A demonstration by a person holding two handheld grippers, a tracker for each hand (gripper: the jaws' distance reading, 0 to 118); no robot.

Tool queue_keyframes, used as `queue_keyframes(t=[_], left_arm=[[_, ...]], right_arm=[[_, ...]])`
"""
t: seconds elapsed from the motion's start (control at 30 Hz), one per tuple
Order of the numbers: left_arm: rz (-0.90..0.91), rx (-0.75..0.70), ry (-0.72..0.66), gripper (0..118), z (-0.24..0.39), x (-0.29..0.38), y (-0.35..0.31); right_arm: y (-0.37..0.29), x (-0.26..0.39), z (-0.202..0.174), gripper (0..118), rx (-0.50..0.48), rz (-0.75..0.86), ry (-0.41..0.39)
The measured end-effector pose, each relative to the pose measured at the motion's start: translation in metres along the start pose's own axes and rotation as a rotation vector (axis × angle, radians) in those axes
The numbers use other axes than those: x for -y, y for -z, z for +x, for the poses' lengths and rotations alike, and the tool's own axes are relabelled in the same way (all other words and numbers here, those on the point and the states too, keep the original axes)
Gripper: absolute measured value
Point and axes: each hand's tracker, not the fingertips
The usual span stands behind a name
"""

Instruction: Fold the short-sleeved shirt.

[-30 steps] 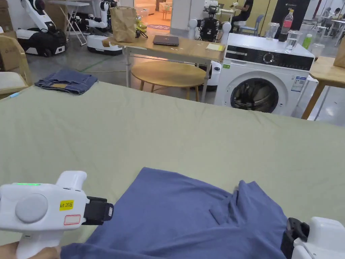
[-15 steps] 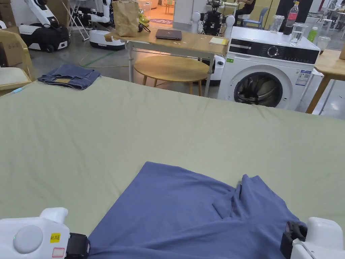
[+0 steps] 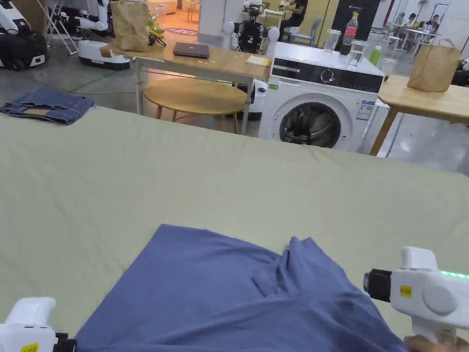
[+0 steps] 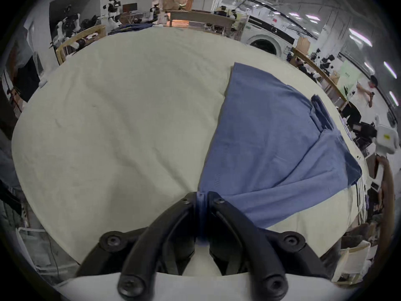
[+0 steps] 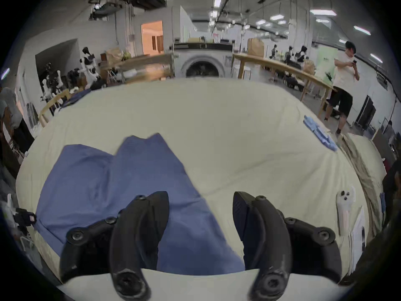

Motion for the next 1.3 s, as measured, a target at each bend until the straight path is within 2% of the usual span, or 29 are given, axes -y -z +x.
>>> queue_keyframes(t=[0.13, 0.27, 0.33, 0.37, 0.4, 0.43, 0.47, 0.57, 0.67, 0.73, 0.87, 1.03, 1.3], left_arm=[[0.009, 0.003, 0.0, 4, 0.0, 0.001, -0.002], [0.012, 0.008, -0.015, 4, 0.001, 0.001, -0.005], [0.013, 0.009, -0.019, 4, -0.001, 0.0, -0.004], [0.013, 0.008, -0.019, 4, -0.001, -0.001, -0.004], [0.013, 0.006, -0.016, 4, -0.001, -0.001, -0.004], [0.014, 0.004, -0.014, 4, 0.0, -0.001, -0.004], [0.015, 0.003, -0.012, 4, 0.0, -0.001, -0.003], [0.022, 0.003, -0.011, 4, 0.001, -0.002, -0.004], [0.069, 0.007, -0.014, 4, 0.004, -0.006, -0.015], [0.122, 0.035, -0.024, 4, 0.003, -0.013, -0.026], [0.238, 0.097, -0.017, 4, 0.01, -0.038, -0.056], [0.367, 0.146, 0.039, 4, 0.03, -0.088, -0.093], [0.554, 0.191, 0.148, 4, 0.075, -0.2, -0.162]], right_arm=[[0.045, -0.017, 0.002, 64, -0.046, -0.134, 0.021], [0.077, -0.009, -0.012, 63, -0.11, -0.273, 0.019], [0.087, -0.001, -0.02, 57, -0.055, -0.322, -0.021], [0.085, 0.001, -0.023, 55, -0.042, -0.271, -0.039], [0.08, 0.002, -0.024, 48, -0.042, -0.251, -0.034], [0.078, 0.003, -0.025, 18, -0.038, -0.255, -0.035], [0.074, 0.002, -0.026, 0, -0.036, -0.239, -0.057], [0.067, 0.003, -0.022, 0, -0.066, -0.224, -0.062], [0.037, 0.0, -0.022, 0, -0.032, -0.057, -0.081], [0.014, -0.007, -0.018, 0, -0.07, 0.007, -0.063], [-0.031, -0.025, -0.019, 0, -0.031, 0.143, -0.106], [-0.077, -0.054, -0.011, 0, -0.001, 0.248, -0.101], [-0.169, -0.113, 0.006, 0, 0.04, 0.517, -0.053]])
